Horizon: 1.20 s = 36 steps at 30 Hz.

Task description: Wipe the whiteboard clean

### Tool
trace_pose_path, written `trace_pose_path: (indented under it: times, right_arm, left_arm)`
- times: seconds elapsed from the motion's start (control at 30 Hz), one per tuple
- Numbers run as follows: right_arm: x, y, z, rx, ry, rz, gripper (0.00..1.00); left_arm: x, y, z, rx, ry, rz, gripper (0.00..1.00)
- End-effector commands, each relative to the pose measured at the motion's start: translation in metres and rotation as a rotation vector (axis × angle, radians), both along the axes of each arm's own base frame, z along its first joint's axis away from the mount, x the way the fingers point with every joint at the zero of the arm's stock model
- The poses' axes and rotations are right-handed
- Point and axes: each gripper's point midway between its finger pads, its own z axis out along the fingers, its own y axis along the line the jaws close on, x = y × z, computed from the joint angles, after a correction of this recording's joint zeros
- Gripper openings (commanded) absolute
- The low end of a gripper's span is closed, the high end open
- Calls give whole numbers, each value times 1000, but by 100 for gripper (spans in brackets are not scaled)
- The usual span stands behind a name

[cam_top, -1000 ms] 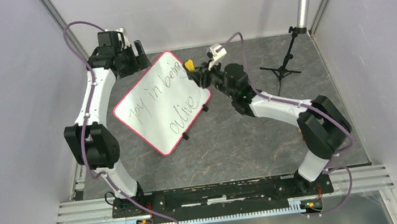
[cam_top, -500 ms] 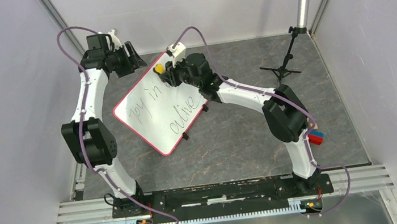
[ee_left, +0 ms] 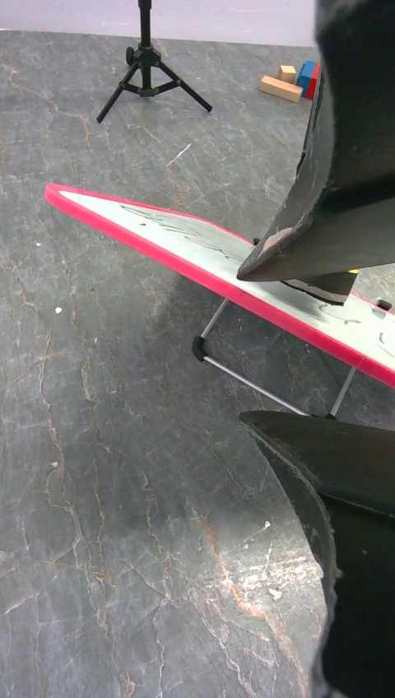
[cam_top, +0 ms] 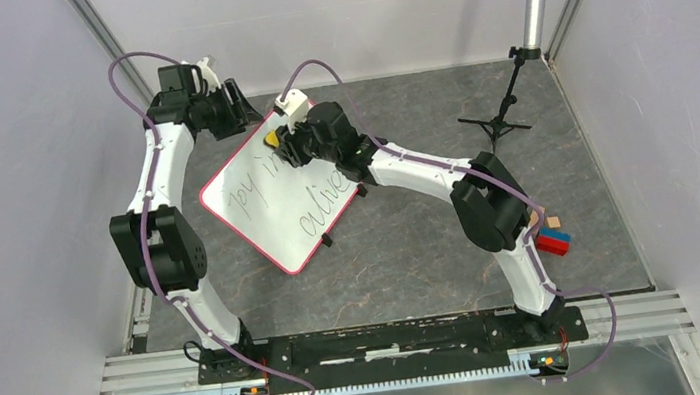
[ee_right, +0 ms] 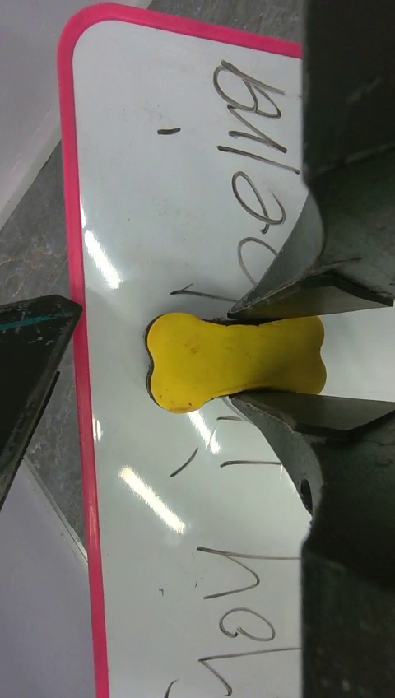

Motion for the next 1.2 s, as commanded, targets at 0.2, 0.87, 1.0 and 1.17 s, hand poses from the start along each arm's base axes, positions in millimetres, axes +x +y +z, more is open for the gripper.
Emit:
trace_pose_path:
  times: [0.2,0.87,1.0,1.17]
  right_arm:
    - [5,4,24,12,-64,-7,60]
    - [5,19,13,36,-60,-12,46]
    - [4,18,11,42,-59,-16,45]
    - [3,16,10,42,-60,-24,47]
  left_arm:
    - [-2,-8,14,-46,-32,-16,64]
    - [0,-19,2,-89,-22,-89,51]
    - [1,-20,-1,-94,-18,-95,46]
    - [0,-22,-4,-102,-11,-108,44]
